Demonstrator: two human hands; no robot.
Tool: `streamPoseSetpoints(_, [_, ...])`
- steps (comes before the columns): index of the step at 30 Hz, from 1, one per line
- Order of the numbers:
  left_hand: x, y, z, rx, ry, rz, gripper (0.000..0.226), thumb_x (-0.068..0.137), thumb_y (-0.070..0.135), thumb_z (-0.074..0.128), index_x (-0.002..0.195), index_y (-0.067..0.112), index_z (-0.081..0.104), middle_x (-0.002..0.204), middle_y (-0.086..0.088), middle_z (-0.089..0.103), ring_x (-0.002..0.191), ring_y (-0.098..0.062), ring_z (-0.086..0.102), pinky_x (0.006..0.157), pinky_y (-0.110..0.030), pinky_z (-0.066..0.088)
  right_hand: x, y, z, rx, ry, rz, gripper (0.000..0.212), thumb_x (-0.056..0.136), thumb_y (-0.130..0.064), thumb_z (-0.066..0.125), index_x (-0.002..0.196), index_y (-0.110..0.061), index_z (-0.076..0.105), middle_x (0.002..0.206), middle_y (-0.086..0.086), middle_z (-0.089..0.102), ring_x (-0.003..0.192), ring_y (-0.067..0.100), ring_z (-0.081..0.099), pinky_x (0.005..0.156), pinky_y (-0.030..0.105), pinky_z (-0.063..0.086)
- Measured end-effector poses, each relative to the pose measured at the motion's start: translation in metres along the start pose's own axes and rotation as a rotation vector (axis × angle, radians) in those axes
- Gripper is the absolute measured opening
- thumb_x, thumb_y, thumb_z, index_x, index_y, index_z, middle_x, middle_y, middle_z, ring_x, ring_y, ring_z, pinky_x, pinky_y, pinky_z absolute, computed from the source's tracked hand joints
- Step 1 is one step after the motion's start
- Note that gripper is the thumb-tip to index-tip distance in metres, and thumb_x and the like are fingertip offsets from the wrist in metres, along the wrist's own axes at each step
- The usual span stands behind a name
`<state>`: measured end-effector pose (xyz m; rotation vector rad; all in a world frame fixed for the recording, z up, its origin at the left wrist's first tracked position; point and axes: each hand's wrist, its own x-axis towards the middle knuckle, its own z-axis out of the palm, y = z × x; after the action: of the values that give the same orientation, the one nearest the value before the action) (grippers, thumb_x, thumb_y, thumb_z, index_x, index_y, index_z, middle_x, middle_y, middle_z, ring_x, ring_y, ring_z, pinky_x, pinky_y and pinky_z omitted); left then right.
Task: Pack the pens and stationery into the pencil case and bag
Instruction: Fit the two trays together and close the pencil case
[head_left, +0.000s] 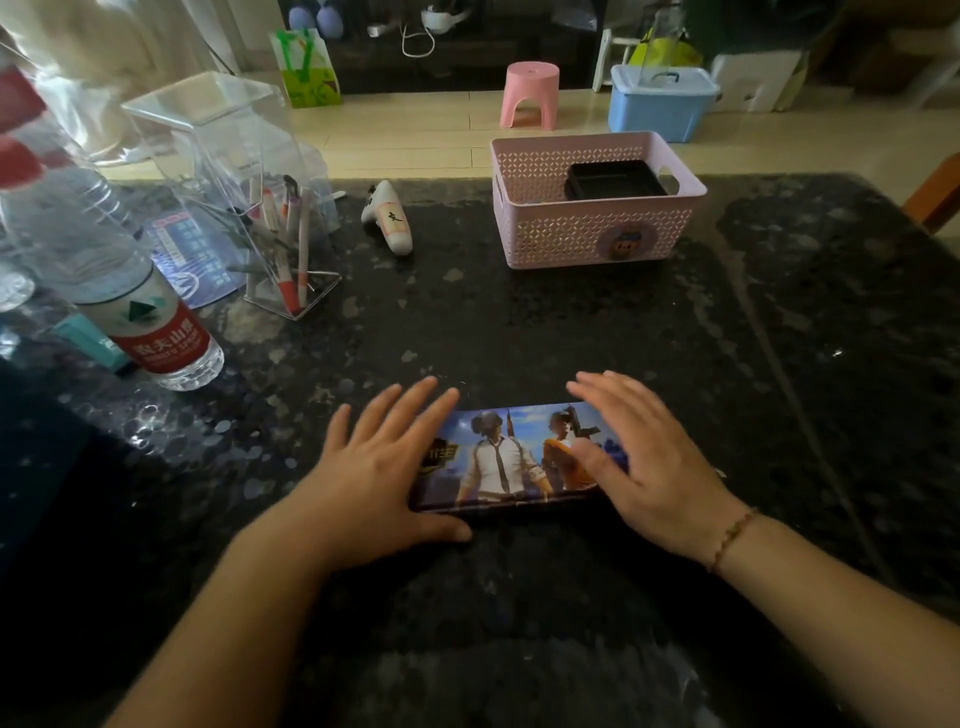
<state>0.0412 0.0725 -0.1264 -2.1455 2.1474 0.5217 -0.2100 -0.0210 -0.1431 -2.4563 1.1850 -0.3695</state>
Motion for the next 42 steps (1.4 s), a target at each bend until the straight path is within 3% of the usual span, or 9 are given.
streamPoseSetpoints(4, [-0.001, -0.008, 0.002, -0.029, -0.064, -0.020, 0.117, 0.064, 0.079, 0.057, 0.142, 0.047, -0.024, 0.156, 0.016, -0.023, 0.144, -0.014, -0.019, 0.116, -0.052, -0.008, -0.009, 0.018, -0.012, -0.098, -0.179, -0.082, 0.075, 0.082, -0.075, 0.030, 0.146, -0.040, 0.016, 0.154, -0.021, 0.009, 0.139, -0.004, -0.001, 0.115, 0.028, 0.008])
streamPoseSetpoints(9, [0.001, -0.001, 0.005, 0.053, -0.077, -0.076, 0.114, 0.065, 0.082, 0.052, 0.133, 0.052, -0.035, 0.155, 0.010, -0.026, 0.144, -0.022, -0.023, 0.113, -0.059, -0.011, -0.014, 0.020, -0.006, -0.231, -0.269, -0.106, 0.071, 0.086, -0.073, 0.022, 0.145, -0.046, -0.008, 0.154, -0.019, -0.017, 0.135, -0.007, -0.012, 0.112, 0.025, -0.010])
streamPoseSetpoints(24, [0.000, 0.005, 0.000, 0.098, -0.047, 0.001, 0.104, 0.072, 0.080, 0.048, 0.134, 0.054, -0.033, 0.158, 0.009, -0.013, 0.145, -0.022, -0.012, 0.115, -0.059, -0.005, -0.007, 0.015, -0.022, -0.381, -0.390, -0.080, 0.080, 0.076, -0.080, 0.011, 0.141, -0.046, -0.021, 0.154, -0.015, -0.025, 0.140, 0.007, -0.023, 0.114, 0.038, -0.013])
streamPoseSetpoints(30, [-0.001, 0.005, -0.009, 0.056, 0.087, 0.151, 0.100, 0.071, 0.070, 0.060, 0.134, 0.063, -0.017, 0.155, 0.016, 0.010, 0.140, -0.012, 0.016, 0.116, -0.037, 0.018, -0.006, 0.013, -0.022, -0.081, -0.249, 0.031, 0.125, 0.060, -0.071, 0.069, 0.142, -0.043, -0.021, 0.155, -0.014, 0.019, 0.128, -0.014, 0.000, 0.113, 0.026, -0.006])
streamPoseSetpoints(33, [-0.001, 0.001, -0.013, 0.001, 0.119, 0.186, 0.096, 0.067, 0.069, 0.063, 0.142, 0.058, 0.003, 0.153, 0.020, 0.022, 0.137, -0.007, 0.028, 0.112, -0.033, 0.031, -0.007, 0.014, -0.019, 0.037, -0.202, 0.059, 0.134, 0.055, -0.060, 0.079, 0.140, -0.042, -0.023, 0.147, -0.014, 0.036, 0.122, -0.019, 0.005, 0.112, 0.023, -0.002])
streamPoseSetpoints(36, [-0.003, -0.006, -0.026, -0.278, 0.107, 0.140, 0.074, 0.069, 0.059, 0.071, 0.134, 0.056, 0.036, 0.131, 0.028, 0.050, 0.115, 0.009, 0.051, 0.097, -0.021, 0.046, -0.011, 0.013, -0.021, 0.135, -0.162, 0.121, 0.135, 0.057, -0.048, 0.084, 0.138, -0.042, -0.024, 0.139, -0.024, 0.032, 0.122, -0.017, 0.008, 0.113, 0.024, 0.004])
streamPoseSetpoints(38, [0.001, -0.011, -0.029, -0.536, 0.264, 0.039, 0.050, 0.074, 0.042, 0.074, 0.120, 0.047, 0.055, 0.107, 0.025, 0.065, 0.095, 0.012, 0.061, 0.083, -0.013, 0.051, -0.013, 0.013, -0.018, 0.140, -0.162, 0.133, 0.135, 0.059, -0.048, 0.083, 0.136, -0.044, -0.027, 0.131, -0.029, 0.027, 0.123, -0.015, 0.008, 0.113, 0.023, 0.003])
streamPoseSetpoints(40, [0.009, -0.019, -0.025, -0.697, 0.538, -0.124, 0.034, 0.079, 0.027, 0.073, 0.111, 0.033, 0.064, 0.093, 0.014, 0.069, 0.081, 0.000, 0.066, 0.074, -0.021, 0.056, -0.013, 0.013, -0.015, 0.121, -0.170, 0.122, 0.134, 0.057, -0.055, 0.081, 0.133, -0.046, -0.030, 0.142, -0.024, 0.029, 0.128, -0.014, 0.008, 0.113, 0.021, 0.002])
streamPoseSetpoints(42, [0.016, -0.022, -0.018, -0.704, 0.659, -0.261, 0.036, 0.080, 0.020, 0.074, 0.114, 0.024, 0.063, 0.088, 0.010, 0.067, 0.075, -0.004, 0.064, 0.071, -0.025, 0.054, -0.011, 0.012, -0.018, 0.068, -0.184, 0.130, 0.136, 0.055, -0.063, 0.078, 0.136, -0.044, -0.030, 0.148, -0.019, 0.027, 0.133, -0.009, 0.006, 0.113, 0.022, 0.001])
